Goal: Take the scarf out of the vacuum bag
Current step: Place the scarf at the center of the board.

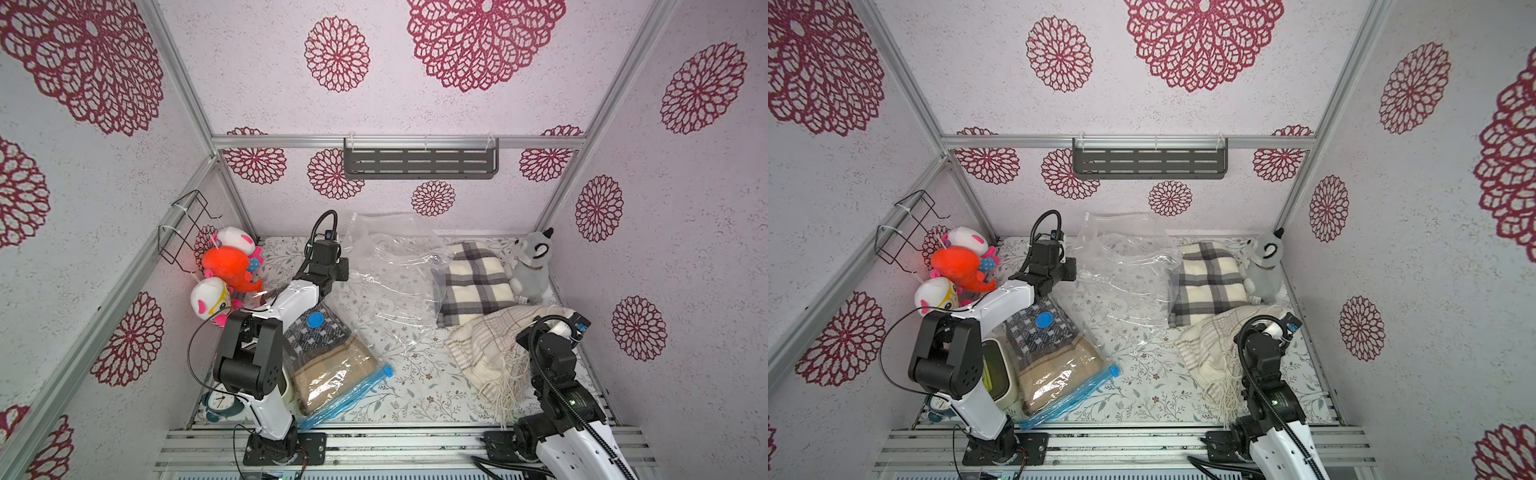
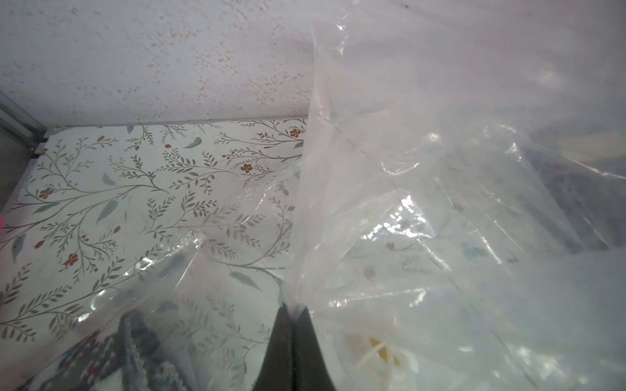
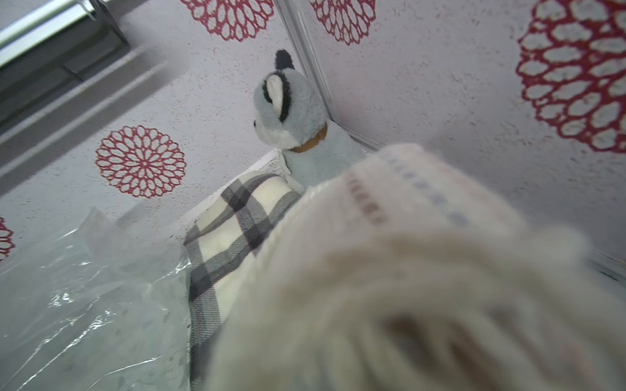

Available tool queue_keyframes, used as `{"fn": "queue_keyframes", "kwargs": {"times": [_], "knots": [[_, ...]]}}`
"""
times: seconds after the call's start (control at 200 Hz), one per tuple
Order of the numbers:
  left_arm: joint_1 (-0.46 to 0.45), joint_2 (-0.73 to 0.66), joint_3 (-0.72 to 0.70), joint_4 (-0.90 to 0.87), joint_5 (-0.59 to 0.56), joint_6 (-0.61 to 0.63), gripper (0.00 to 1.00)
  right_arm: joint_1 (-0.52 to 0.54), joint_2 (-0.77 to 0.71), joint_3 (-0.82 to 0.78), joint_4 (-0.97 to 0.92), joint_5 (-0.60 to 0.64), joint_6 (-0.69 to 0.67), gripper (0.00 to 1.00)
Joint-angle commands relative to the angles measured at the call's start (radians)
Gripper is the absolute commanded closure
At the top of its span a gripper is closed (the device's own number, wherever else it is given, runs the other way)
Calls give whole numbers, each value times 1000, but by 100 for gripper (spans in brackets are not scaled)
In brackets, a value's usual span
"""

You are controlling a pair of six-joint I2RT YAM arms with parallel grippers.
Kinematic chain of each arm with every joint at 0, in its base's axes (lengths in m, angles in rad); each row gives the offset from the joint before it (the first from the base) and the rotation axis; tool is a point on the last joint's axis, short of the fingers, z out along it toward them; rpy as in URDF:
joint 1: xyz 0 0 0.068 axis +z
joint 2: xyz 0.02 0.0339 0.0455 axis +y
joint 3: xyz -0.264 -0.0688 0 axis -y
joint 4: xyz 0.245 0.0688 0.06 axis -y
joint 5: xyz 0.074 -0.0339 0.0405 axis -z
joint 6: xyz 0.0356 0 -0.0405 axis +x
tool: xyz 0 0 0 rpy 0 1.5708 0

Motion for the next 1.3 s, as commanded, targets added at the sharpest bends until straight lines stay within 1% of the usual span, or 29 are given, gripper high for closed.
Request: {"fn": "queue_keyframes", "kwargs": {"times": [0.0,0.05,0.135,0.28,0.355,0.38,0.46,0.5,0.54,0.6,0.625,0.66,0.705,0.801,0.886,0.911,1.001,1.071,1.116,1.176,1.231,1.246,1.251,1.256,1.261,1.266,1.271,1.276,1.296], "knots": [[8,-50,-2,33,42,-13,100,-48,46,-8,-146,21,54,100],[7,-51,3,34,63,-12,100,-86,46,-29,-152,23,64,100],[4,-42,22,42,101,-22,100,-179,37,-57,-155,-42,52,100],[-4,-14,69,50,138,-35,100,-328,-8,-129,-132,-92,-4,100],[-12,6,104,47,165,-43,100,-390,-23,-155,-111,-170,-15,100],[-18,11,115,43,169,-45,100,-405,-30,-162,-102,-203,-16,100],[-37,29,146,33,168,-37,100,-426,-44,-153,-113,-291,7,90],[-44,36,157,26,169,-37,100,-428,-54,-133,-138,-313,12,89],[-49,41,164,28,172,-37,100,-430,-59,-107,-164,-296,6,88],[-57,50,173,33,186,-37,100,-436,-59,-88,-173,-241,-30,93],[-59,54,177,33,193,-37,100,-444,-52,-89,-159,-224,-53,100],[-62,57,183,32,206,-38,100,-467,-29,-93,-141,-226,-63,100],[-66,59,184,33,217,-40,100,-504,20,-104,-112,-272,-60,100],[-73,56,182,31,220,-39,100,-612,108,-149,-52,-317,-36,100],[-77,43,174,30,222,-37,100,-735,86,-140,-68,-323,-58,100],[-81,40,170,31,222,-36,100,-768,59,-148,-49,-367,-70,100],[-90,31,157,39,219,-33,100,-806,32,-151,-50,-416,-78,100],[-93,25,152,47,221,-32,100,-821,77,-140,-37,-439,-85,100],[-96,23,154,43,222,-33,100,-839,116,-123,-25,-496,-96,100],[-99,17,144,47,219,-31,100,-855,142,-104,-19,-629,-95,89],[-102,12,136,50,213,-31,100,-855,112,-113,2,-709,-81,72],[-104,12,134,50,215,-31,100,-855,91,-118,4,-721,-68,64],[-104,12,134,50,215,-31,100,-855,91,-118,4,-721,-68,64],[-104,12,134,50,215,-31,100,-855,79,-119,4,-726,-61,57],[-104,12,134,50,215,-31,100,-855,79,-119,4,-726,-61,57],[-104,12,134,50,213,-31,100,-854,68,-123,4,-726,-56,50],[-104,12,133,51,213,-31,100,-854,63,-124,4,-725,-54,47],[-106,12,133,50,212,-31,100,-854,63,-124,4,-725,-54,47],[-107,12,132,51,212,-31,100,-853,42,-124,-9,-715,-44,32]]}}
